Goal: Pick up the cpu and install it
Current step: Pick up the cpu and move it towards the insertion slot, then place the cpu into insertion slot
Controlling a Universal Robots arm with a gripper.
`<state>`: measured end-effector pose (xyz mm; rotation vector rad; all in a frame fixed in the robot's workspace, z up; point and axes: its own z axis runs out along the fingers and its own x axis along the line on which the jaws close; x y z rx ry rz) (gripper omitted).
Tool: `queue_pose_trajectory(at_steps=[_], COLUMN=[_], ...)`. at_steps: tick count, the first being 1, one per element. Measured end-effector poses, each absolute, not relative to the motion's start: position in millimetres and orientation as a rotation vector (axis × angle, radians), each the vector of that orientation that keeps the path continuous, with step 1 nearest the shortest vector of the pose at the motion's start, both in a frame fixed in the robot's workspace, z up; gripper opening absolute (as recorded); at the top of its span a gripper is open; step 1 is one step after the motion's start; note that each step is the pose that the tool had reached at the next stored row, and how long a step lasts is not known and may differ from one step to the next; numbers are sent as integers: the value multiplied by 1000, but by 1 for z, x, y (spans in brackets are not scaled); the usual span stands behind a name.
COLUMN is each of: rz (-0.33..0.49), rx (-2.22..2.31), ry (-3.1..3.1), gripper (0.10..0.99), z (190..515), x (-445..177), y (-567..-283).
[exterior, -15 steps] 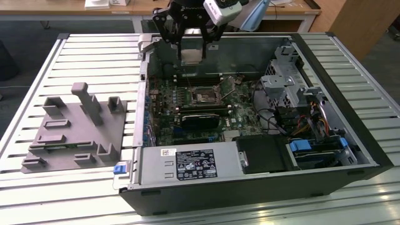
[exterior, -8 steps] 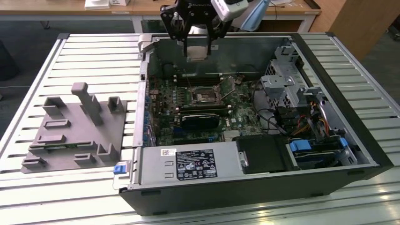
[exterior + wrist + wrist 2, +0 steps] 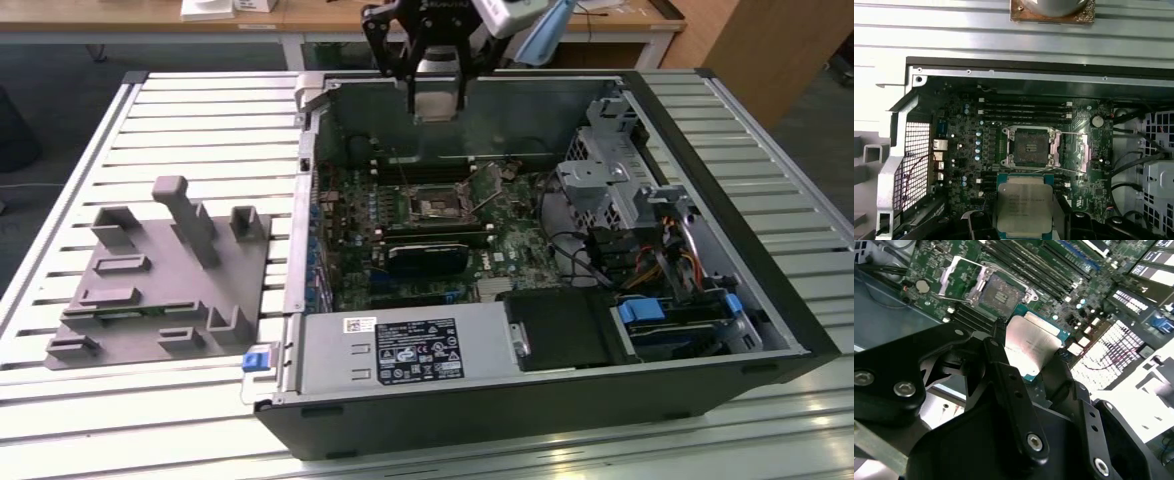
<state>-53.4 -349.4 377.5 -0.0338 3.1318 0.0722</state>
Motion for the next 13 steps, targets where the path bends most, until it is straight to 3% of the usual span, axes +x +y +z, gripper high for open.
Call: queue_pose_trajectory(at_steps=[13], rz=[71], rx=[-27], ry=[3132], gripper=[533], z=[377], x=[-30], y=[-341])
